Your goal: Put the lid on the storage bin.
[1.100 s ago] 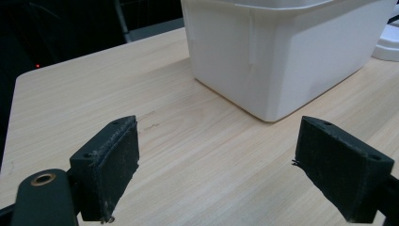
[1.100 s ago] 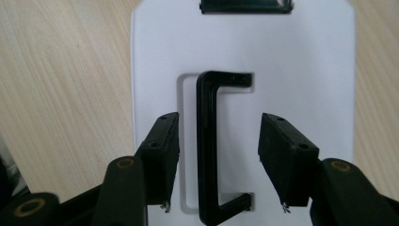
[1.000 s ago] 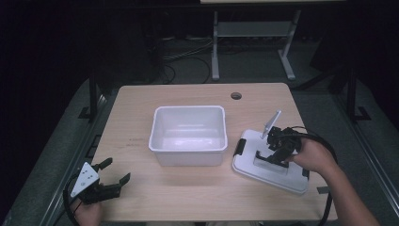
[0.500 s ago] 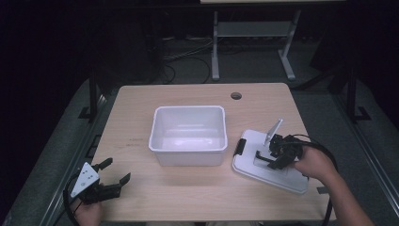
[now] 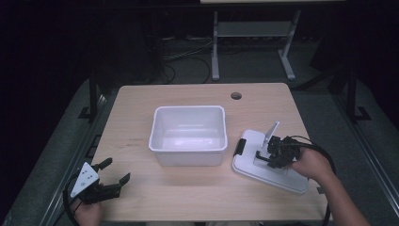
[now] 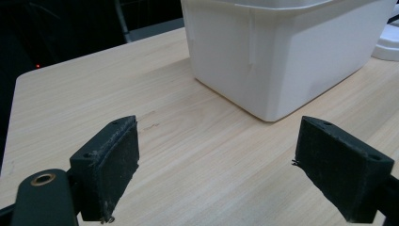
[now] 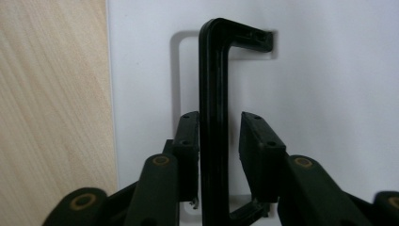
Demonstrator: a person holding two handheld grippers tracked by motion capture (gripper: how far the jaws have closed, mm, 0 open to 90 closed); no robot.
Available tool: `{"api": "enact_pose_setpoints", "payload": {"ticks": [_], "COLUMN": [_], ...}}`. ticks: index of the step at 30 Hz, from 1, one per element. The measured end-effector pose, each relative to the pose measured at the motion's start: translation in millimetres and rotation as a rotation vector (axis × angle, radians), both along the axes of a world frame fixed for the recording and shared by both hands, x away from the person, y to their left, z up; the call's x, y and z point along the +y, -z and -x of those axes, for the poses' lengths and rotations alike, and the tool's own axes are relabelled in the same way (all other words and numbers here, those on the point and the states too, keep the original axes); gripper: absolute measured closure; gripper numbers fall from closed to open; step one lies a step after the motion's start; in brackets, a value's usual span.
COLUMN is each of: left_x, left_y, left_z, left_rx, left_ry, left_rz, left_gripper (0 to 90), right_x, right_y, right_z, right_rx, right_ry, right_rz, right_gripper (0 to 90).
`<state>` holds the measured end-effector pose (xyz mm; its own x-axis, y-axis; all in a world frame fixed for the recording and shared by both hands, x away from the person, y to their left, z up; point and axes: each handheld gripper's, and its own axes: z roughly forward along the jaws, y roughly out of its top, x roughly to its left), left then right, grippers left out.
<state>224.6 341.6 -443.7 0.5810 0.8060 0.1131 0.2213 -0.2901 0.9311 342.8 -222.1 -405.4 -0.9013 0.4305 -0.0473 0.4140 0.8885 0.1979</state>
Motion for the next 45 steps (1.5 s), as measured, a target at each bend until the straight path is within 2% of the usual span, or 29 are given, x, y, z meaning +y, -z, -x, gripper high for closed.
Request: {"api": "enact_pose_setpoints", "payload": {"ticks": [13,35,45], "left_x": [-0.8,-0.3,-0.6], "left_y": [0.0,0.2,0.2], "left_z": [0.0,-0.1,0.0], "left_rx": [0.001,0.0,0.001], "left_ry": [0.001,0.001,0.001], "left_rz": [-0.002,0.001,0.0], "left_gripper": [13.5,13.5,13.5], "right_x": [-5.7,-12.5,-11.5], "right_y": [-13.8,-15.6,-15.6], "right_z": [-4.8,-21.6,-24.0], "right_rx": [-0.033,-0.007,0.002], "right_ry": [0.022,0.059,0.05], "right_rz": [0.006,0.003,0.005], "right_gripper": [74.4,81.0,81.9]}}
